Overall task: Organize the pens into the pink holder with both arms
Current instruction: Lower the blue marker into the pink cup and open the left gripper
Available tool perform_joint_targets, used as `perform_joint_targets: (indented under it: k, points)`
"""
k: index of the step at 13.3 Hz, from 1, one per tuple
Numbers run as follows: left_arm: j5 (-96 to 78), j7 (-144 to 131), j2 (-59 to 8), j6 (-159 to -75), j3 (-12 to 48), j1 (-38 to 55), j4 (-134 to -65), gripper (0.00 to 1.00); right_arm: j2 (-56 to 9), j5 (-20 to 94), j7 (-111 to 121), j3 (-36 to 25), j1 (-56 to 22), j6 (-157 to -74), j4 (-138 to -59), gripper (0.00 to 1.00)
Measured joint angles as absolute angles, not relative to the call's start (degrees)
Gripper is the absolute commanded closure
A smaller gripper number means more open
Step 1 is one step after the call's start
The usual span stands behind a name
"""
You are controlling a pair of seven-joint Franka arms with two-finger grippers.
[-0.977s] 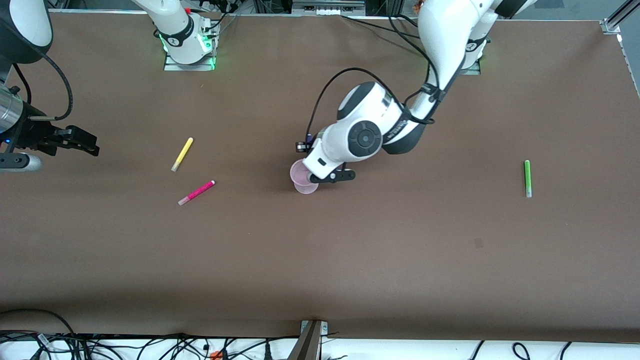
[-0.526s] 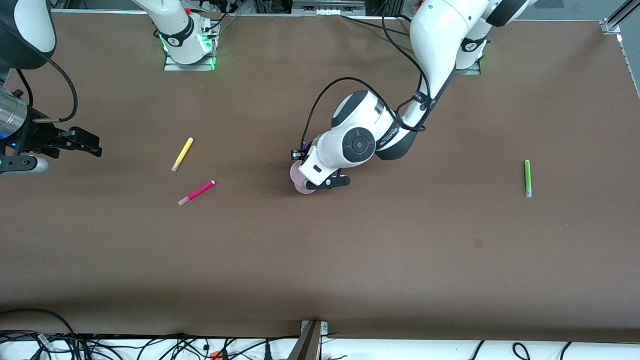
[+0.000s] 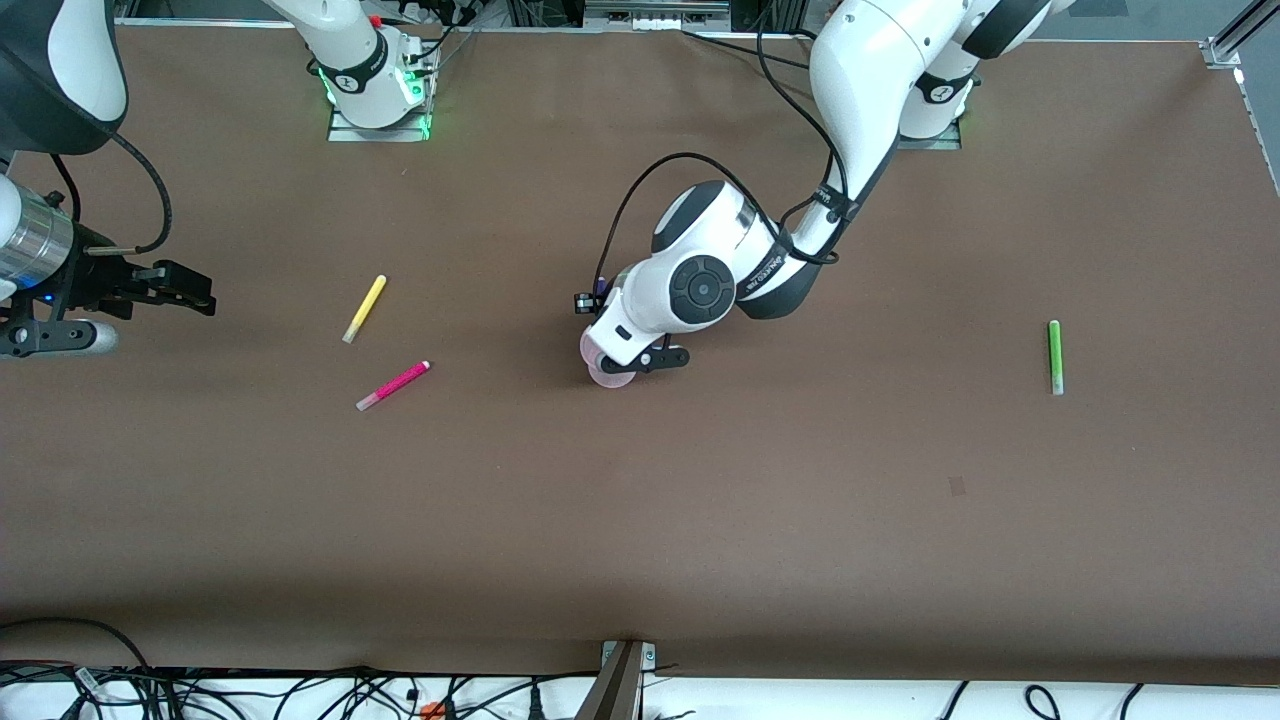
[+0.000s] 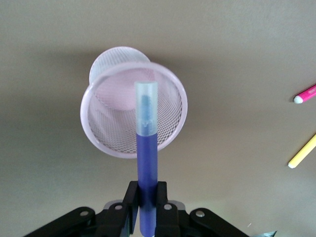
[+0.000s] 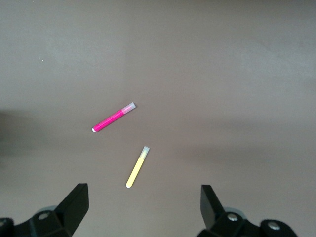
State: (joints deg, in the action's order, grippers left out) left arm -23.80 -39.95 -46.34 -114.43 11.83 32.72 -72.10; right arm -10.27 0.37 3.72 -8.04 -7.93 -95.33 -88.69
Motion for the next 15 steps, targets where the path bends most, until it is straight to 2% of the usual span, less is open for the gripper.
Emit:
perform_joint_targets:
  k: [15]
  points:
    - [-24.0, -40.0, -47.6, -112.9, 11.8, 32.7, -71.0, 1.00, -10.3, 0.4, 3.8, -8.0, -8.1, -95.4, -88.7, 0.00]
